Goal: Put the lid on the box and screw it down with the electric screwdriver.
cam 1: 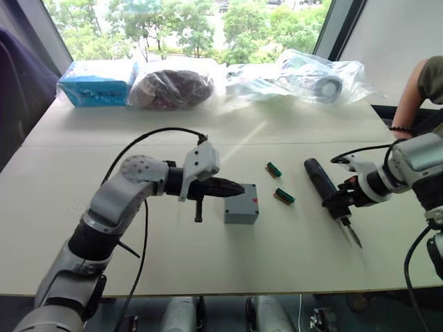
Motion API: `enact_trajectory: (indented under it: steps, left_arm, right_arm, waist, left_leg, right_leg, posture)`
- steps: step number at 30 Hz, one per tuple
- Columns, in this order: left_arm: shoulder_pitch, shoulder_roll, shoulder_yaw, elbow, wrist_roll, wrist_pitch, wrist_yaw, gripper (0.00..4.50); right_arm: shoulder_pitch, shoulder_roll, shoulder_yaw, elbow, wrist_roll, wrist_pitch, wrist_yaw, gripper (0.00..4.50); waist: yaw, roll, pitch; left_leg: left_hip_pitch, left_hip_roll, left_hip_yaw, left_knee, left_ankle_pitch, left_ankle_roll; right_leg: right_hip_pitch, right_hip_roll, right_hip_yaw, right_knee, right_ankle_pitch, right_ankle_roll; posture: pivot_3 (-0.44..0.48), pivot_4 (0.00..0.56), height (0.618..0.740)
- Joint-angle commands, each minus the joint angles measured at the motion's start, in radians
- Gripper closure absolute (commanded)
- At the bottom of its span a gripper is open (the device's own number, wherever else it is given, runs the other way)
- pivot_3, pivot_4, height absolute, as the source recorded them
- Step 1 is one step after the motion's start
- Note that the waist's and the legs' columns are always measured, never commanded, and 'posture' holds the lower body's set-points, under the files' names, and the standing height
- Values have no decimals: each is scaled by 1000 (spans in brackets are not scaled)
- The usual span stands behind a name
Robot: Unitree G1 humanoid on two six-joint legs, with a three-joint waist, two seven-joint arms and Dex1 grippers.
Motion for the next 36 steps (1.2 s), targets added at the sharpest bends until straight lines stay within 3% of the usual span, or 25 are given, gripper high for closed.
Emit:
enact_trajectory:
  steps: [1, 3, 6, 9, 11, 13, 15, 20, 36]
  left_arm:
    - [-13, 16, 30, 35, -8, -23, -23, 4500]
    - [-20, 24, 20, 59, -4, -30, -48, 4500]
    - [-38, 27, -2, 98, 6, -38, -86, 4500]
    - [-67, 15, -27, 148, 26, -58, -115, 4500]
    - [-89, 9, -53, 187, 51, -85, -133, 4500]
    - [-106, 1, -66, 221, 67, -106, -151, 4500]
    - [-136, -24, -102, 270, 103, -132, -157, 4500]
    - [-163, -66, -136, 335, 151, -178, -173, 4500]
    - [-145, -104, -190, 398, 274, -273, -170, 4500]
  right_arm:
    - [-135, 6, -183, 99, -58, -157, -68, 2763]
    - [-149, 52, -380, 61, -1, -265, -132, 2763]
    - [-49, 151, -664, -198, 85, -465, -223, 2763]
    - [50, 301, -861, -480, 261, -436, -290, 2763]
    - [113, 399, -926, -643, 371, -413, -329, 2763]
    - [195, 469, -909, -792, 399, -451, -350, 2763]
    - [349, 508, -785, -967, 299, -586, -330, 2763]
    - [507, 563, -676, -1101, 261, -676, -347, 2763]
    - [628, 583, -535, -1093, 165, -805, -355, 2763]
  waist:
    - [1, 4, 2]
    - [1, 5, 3]
    - [0, 5, 3]
    - [6, 5, 3]
    - [10, 4, 3]
    - [10, 4, 3]
    - [15, 4, 2]
    - [6, 4, 2]
    - [8, 4, 2]
  left_leg:
    - [0, 0, 1, 0, 0, 0]
    - [-2, 0, 2, -1, 2, -4]
    - [-5, 2, 3, -2, 3, -6]
    - [-9, 4, 1, -1, 4, -7]
    - [-10, 5, 0, -1, 5, -8]
    - [-10, 4, -1, 0, 5, -9]
    - [-10, 3, -2, 1, 5, -9]
    - [-10, -1, -2, 1, 5, -9]
    - [-10, 0, -3, 1, 5, -9]
  right_leg:
    - [-1, 0, 1, 1, 0, 0]
    - [-4, 0, 1, 1, 0, 0]
    - [-7, 2, 1, -1, 0, 0]
    - [-10, 4, 0, 0, 0, 0]
    - [-9, 4, -2, 1, 0, 0]
    - [-9, 4, -2, 1, 0, 0]
    - [-8, 3, -3, 1, 0, 0]
    - [-8, 1, -2, 0, 1, 2]
    - [-7, 2, -2, 0, 1, 2]
  posture:
    - [0, 150, 740]
    - [0, 150, 740]
    - [0, 150, 740]
    - [0, 150, 740]
    - [0, 150, 740]
    - [0, 150, 740]
    - [0, 150, 740]
    - [0, 150, 740]
    - [0, 150, 740]
